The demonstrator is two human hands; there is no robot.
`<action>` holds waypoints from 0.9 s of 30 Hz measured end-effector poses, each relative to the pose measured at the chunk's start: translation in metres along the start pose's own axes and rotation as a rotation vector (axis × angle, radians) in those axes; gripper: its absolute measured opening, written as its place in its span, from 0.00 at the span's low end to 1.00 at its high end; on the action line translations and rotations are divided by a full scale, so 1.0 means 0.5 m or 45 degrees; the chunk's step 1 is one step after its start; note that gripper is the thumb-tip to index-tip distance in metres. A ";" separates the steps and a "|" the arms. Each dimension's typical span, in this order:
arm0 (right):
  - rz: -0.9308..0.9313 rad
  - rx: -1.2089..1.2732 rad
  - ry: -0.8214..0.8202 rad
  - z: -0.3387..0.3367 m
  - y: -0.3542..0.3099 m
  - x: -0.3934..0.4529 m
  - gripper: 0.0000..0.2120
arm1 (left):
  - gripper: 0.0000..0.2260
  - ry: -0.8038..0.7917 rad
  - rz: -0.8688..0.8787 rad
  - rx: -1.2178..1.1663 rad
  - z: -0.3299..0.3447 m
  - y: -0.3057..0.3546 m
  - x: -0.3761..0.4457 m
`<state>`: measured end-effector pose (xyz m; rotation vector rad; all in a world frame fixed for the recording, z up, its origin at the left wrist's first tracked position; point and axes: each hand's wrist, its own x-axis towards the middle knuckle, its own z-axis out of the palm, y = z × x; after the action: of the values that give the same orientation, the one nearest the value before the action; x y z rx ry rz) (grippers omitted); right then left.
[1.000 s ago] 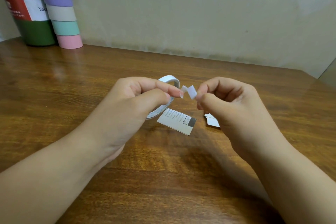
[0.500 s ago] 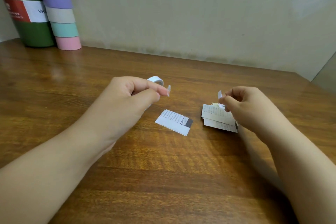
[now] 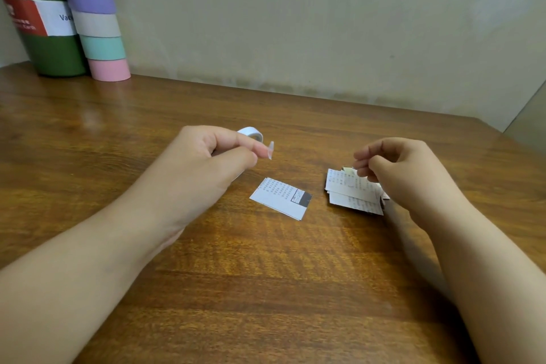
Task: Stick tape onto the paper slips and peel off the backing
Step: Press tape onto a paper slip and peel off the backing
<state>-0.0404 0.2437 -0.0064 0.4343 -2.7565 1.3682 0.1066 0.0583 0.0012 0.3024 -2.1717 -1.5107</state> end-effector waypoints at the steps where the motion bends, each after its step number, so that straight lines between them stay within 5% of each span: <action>1: -0.003 0.015 0.007 0.000 0.000 0.001 0.15 | 0.11 -0.001 -0.004 -0.002 0.000 0.000 0.000; 7: -0.070 0.040 0.069 -0.006 -0.005 -0.005 0.11 | 0.11 0.006 -0.015 0.001 0.000 0.008 -0.004; 12: -0.373 -0.179 -0.067 0.024 -0.021 -0.035 0.02 | 0.11 0.000 -0.036 -0.021 0.002 0.013 -0.006; 18: -0.605 -0.671 -0.418 0.092 -0.032 -0.065 0.16 | 0.11 0.017 -0.038 0.007 0.000 0.000 0.000; 27: -0.633 -0.393 -0.424 0.090 -0.040 -0.073 0.08 | 0.10 0.020 -0.030 0.023 -0.001 -0.003 0.003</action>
<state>0.0041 0.2052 -0.0242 1.3115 -2.7416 0.7993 0.1055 0.0566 0.0003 0.3462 -2.1780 -1.4969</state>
